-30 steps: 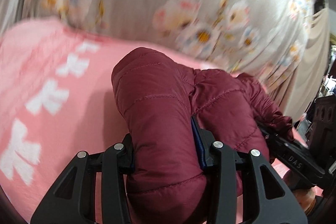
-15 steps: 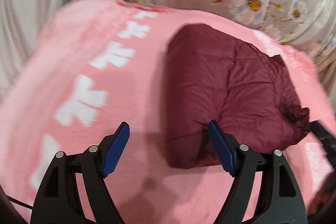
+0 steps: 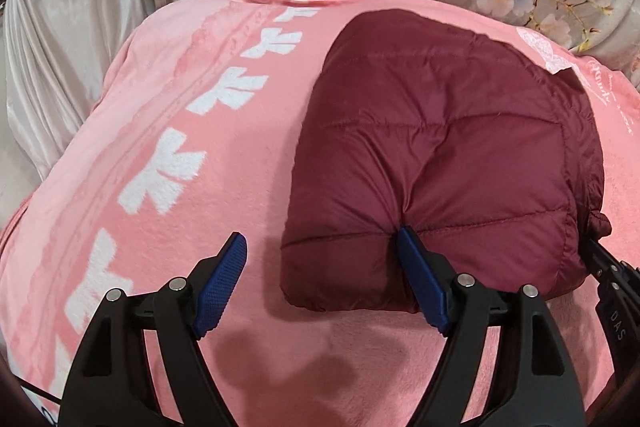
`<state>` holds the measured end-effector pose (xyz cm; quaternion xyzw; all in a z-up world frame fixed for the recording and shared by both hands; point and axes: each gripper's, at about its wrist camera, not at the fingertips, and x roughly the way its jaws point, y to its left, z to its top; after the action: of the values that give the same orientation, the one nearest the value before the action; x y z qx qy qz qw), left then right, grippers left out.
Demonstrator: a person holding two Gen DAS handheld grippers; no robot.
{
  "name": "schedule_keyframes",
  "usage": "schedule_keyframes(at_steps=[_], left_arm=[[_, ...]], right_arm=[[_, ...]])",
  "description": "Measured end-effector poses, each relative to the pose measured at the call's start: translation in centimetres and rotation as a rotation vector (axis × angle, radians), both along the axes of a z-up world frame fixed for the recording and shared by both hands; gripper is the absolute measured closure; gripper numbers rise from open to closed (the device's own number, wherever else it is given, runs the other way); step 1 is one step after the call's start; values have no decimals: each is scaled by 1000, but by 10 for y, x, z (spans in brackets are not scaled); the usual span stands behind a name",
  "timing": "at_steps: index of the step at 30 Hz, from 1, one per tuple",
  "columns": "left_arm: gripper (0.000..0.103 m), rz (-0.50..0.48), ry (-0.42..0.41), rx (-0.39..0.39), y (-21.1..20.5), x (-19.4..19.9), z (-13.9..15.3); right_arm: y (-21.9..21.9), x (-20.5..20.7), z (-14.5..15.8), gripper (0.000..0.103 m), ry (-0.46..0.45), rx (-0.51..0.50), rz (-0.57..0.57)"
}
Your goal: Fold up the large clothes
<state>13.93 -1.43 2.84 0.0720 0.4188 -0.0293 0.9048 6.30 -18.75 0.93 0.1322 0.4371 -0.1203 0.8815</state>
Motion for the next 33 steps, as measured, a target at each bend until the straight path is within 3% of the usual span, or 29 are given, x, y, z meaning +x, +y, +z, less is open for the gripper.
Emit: schedule_keyframes(at_steps=[11, 21, 25, 29, 32, 33], left_arm=[[25, 0, -27, 14, -8, -1, -18], [24, 4, -78, 30, -13, -4, -26], [15, 30, -71, 2, -6, -1, -27], [13, 36, -84, -12, -3, -3, -25], [13, 42, -120, -4, -3, -10, -21], [13, 41, -136, -7, -1, -14, -18]], right_arm=[[13, 4, -11, 103, 6, -99, 4], [14, 5, -11, 103, 6, -103, 4], [13, 5, -11, 103, 3, -105, 3], [10, 1, -10, 103, -18, -85, -3], [10, -13, 0, 95, -75, -65, -11], [12, -19, 3, 87, -90, -62, -10]])
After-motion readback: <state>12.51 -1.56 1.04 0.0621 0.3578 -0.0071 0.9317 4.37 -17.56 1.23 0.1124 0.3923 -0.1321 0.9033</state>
